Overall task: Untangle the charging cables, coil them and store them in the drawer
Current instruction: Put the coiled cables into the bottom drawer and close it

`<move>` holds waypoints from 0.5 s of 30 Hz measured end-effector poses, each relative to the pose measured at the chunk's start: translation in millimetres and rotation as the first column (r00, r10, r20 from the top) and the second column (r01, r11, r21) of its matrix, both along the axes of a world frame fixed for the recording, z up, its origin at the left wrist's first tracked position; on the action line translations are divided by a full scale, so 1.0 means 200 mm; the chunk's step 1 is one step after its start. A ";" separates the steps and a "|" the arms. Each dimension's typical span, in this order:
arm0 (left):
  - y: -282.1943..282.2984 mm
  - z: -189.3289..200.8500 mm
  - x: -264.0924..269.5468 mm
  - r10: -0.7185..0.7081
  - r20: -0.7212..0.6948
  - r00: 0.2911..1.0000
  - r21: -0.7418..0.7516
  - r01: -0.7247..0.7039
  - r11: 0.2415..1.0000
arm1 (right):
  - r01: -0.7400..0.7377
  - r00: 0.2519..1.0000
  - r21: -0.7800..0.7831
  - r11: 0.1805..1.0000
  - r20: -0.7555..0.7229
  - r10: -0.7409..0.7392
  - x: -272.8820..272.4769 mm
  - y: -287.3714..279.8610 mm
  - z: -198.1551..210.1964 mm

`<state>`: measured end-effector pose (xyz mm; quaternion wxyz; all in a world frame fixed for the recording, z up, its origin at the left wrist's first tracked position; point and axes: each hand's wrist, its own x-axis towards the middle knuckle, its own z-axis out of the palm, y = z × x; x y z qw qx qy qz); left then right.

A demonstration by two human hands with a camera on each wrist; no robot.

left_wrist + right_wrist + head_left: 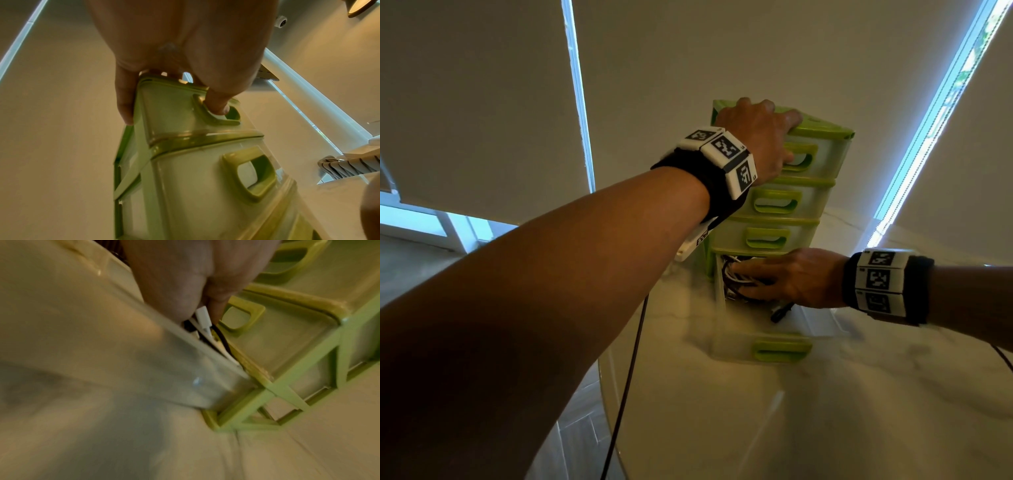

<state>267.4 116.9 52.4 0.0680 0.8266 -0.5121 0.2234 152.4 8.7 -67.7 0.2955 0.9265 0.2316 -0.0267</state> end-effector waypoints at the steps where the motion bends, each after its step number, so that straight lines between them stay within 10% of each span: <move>1: 0.00 0.00 0.00 0.001 0.007 1.000 0.000 -0.001 1.000 | 0.083 0.996 -0.012 0.996 -0.044 -0.084 0.01 0.02 0.02; 10: 0.01 0.01 -0.01 0.007 -0.016 1.000 -0.001 -0.007 1.000 | 0.369 0.908 0.072 0.927 -0.239 -0.343 0.05 0.14 0.11; 15: 0.01 0.01 -0.01 0.007 -0.034 0.999 0.005 -0.007 1.000 | 0.224 0.956 0.072 0.972 -0.209 -0.205 -0.02 0.18 0.13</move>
